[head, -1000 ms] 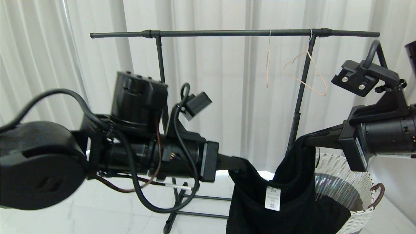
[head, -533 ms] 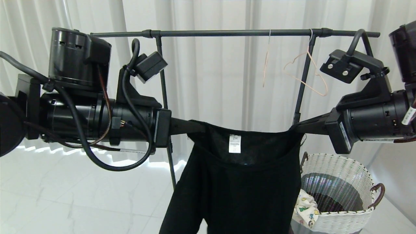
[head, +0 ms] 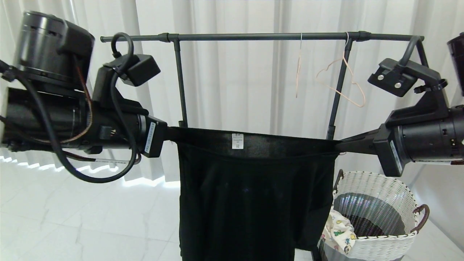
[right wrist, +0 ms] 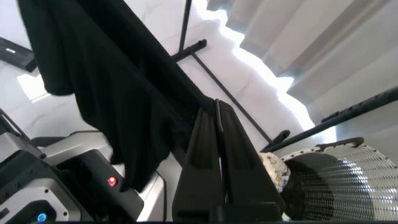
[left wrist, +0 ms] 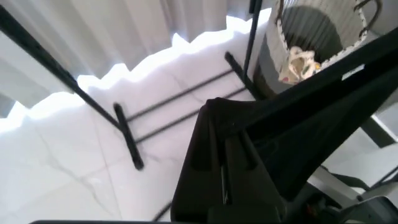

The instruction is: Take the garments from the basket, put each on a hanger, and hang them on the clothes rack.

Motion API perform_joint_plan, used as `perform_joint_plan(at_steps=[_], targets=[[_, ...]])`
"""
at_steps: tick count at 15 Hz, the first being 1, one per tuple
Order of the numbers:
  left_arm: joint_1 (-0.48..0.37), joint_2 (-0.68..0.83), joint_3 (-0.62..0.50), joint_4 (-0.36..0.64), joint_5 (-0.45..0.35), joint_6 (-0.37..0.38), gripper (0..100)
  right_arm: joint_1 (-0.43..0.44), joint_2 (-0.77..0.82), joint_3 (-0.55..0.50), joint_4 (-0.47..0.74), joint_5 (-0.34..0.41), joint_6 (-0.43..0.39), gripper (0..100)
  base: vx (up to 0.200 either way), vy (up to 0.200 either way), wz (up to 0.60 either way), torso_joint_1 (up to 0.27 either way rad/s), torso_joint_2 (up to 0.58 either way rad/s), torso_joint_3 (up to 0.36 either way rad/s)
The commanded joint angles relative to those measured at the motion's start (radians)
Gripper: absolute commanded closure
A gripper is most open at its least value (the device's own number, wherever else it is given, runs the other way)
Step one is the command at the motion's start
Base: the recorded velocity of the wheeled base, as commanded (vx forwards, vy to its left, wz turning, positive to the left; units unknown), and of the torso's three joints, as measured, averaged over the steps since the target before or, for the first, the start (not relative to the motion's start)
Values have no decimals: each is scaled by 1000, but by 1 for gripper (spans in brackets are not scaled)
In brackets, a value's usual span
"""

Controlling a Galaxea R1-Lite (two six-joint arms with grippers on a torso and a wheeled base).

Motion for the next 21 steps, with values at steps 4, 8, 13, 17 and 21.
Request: perform_joint_plan(at_steps=[4, 8, 13, 17, 21], targets=[[-160, -126, -40, -4, 13, 22, 100, -27, -121, 25, -5, -2, -1, 100, 0, 0, 0, 0, 0, 0], [-212, -83, -151, -3, 111, 65, 100, -31, -92, -80, -28, 0, -5, 100, 0, 0, 0, 0, 0, 0], [-274, -86, -145, -4, 144, 61, 100, -31, 20, -250, -83, 1, -20, 100, 0, 0, 0, 0, 0, 0], [-280, -82, -137, -3, 145, 67, 100, -31, 7, -281, -39, 3, -45, 100, 0, 0, 0, 0, 0, 0], [-280, -59, -139, -4, 229, 77, 100, -77, -60, -273, 52, -11, -42, 100, 0, 0, 0, 0, 0, 0]])
